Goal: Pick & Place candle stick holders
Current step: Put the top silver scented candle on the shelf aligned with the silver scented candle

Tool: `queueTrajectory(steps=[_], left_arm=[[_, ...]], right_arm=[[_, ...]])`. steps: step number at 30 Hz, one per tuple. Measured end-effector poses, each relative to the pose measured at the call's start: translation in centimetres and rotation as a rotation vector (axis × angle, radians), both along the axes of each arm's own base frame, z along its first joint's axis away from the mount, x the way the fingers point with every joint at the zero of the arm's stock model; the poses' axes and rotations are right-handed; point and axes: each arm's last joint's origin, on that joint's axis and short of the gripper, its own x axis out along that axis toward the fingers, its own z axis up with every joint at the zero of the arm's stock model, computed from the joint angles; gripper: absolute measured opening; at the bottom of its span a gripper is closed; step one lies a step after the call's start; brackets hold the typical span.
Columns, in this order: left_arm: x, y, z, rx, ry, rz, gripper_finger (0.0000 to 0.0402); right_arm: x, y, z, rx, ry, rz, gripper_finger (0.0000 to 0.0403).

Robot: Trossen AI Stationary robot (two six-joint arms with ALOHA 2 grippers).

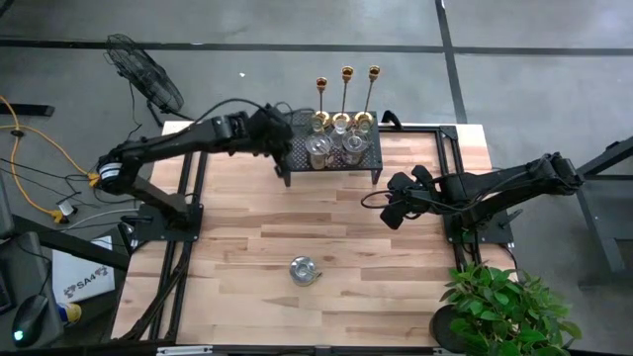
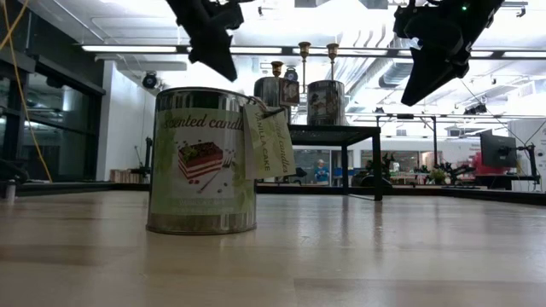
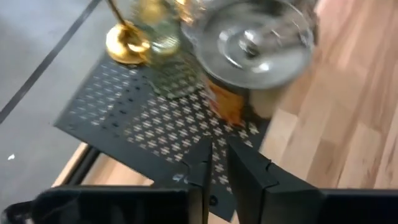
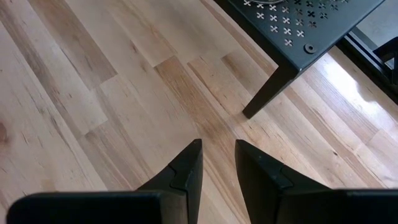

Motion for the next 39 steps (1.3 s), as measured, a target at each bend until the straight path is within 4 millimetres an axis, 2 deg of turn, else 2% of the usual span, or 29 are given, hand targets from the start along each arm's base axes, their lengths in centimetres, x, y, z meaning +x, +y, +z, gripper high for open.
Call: queueTrajectory(steps=[6,15,25,39], left_arm=[[0.3,-1.5,-2.2,-0.008,0.042,-0.048,0.0004],[-1.4,-2.0,-4.1,-0.009,0.026,-0.015,0.0002],[-3.0,-2.7,-5.7,-0.004,-0.135,-0.063,0.0],[-2.3,-2.6,-8.1,0.053,-0.31,-0.119,0.0]], right_arm=[[0.0,0.0,0.0,0.002,0.001,0.001,0.0087],[0.0,0.0,0.0,0.002,0.0,0.001,0.0087],[0.0,0.0,0.0,0.003,-0.005,0.001,0.0087],[0.1,0.0,0.1,0.002,-0.014,0.0,0.0087]])
